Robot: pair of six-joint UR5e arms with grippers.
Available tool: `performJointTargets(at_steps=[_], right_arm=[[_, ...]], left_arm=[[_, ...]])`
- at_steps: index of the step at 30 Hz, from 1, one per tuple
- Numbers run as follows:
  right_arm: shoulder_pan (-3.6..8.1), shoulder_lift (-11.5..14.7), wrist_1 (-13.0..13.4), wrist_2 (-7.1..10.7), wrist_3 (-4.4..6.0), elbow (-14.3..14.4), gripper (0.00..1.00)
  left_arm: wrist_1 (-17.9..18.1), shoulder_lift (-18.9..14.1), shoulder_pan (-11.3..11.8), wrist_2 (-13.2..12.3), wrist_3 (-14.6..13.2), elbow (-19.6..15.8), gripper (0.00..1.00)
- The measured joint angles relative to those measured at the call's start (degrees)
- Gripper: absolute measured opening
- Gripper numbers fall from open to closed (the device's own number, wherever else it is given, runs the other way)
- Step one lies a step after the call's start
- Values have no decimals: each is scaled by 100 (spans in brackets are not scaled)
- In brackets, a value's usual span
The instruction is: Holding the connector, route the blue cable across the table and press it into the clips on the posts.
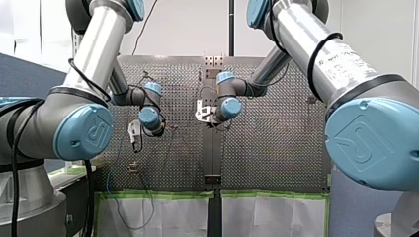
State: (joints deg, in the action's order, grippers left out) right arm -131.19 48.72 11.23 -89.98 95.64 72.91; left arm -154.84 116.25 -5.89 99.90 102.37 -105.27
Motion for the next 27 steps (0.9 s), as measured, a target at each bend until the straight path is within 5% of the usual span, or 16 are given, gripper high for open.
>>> performJointTargets(at_steps=[16,27], right_arm=[[0,74,-220,5,-41,-14,0],[0,497,-260,5,-11,-9,0]], left_arm=[[-420,-737,-436,25,35,-734,100],[-373,-1274,-850,-145,155,-909,100]])
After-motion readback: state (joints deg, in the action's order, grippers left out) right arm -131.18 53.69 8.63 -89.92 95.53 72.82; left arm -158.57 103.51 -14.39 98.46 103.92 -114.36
